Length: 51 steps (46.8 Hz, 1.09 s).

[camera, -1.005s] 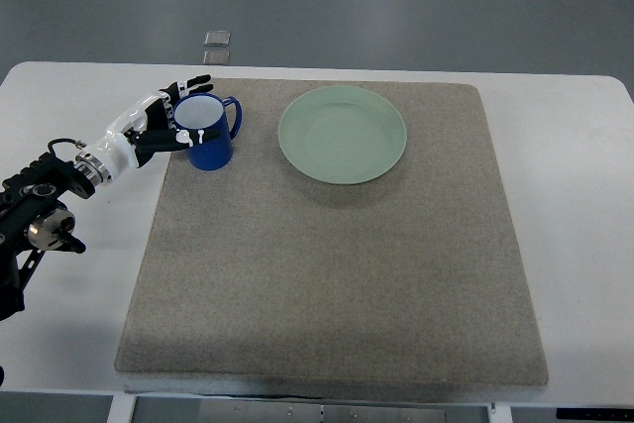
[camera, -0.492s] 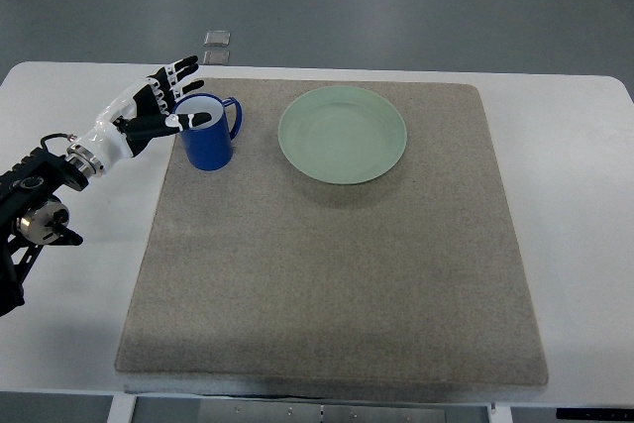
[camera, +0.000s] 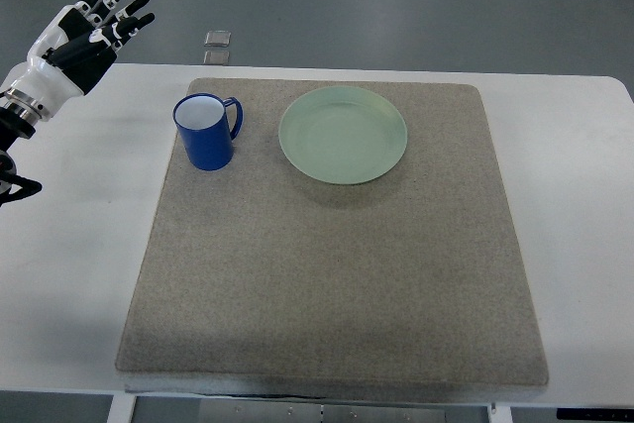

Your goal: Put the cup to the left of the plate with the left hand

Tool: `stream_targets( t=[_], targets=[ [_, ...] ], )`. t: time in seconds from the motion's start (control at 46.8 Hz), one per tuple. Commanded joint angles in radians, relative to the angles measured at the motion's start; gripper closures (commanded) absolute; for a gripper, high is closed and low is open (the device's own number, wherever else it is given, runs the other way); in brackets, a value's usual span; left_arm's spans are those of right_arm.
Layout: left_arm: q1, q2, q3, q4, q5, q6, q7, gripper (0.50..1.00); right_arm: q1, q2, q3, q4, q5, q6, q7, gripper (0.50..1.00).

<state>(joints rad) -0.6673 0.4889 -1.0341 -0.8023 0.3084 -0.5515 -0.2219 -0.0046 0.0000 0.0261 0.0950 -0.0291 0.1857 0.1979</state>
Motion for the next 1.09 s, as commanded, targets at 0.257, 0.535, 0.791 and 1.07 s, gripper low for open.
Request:
stream_targets(
  t=[0.257, 0.535, 0.791, 1.07],
  targets=[
    [-0.057, -0.006, -0.003, 0.002, -0.29, 0.009, 0.237, 0.501, 0.0, 0.0, 0.0, -0.001, 0.0, 0.0, 0.0, 0.568],
    [-0.052, 0.003, -0.011, 0.002, -0.42, 0.025, 0.34, 0.501, 0.0, 0.0, 0.0, -0.001, 0.0, 0.0, 0.0, 0.568],
    [-0.055, 0.016, -0.015, 0.023, -0.542, 0.03, 0.424, 0.501, 0.0, 0.0, 0.0, 0.0, 0.0, 0.0, 0.0, 0.568],
    [-0.052, 0.014, -0.006, 0.025, -0.543, 0.073, 0.426, 0.501, 0.0, 0.0, 0.003, 0.011, 0.002, 0.011, 0.002, 0.568]
  ],
)
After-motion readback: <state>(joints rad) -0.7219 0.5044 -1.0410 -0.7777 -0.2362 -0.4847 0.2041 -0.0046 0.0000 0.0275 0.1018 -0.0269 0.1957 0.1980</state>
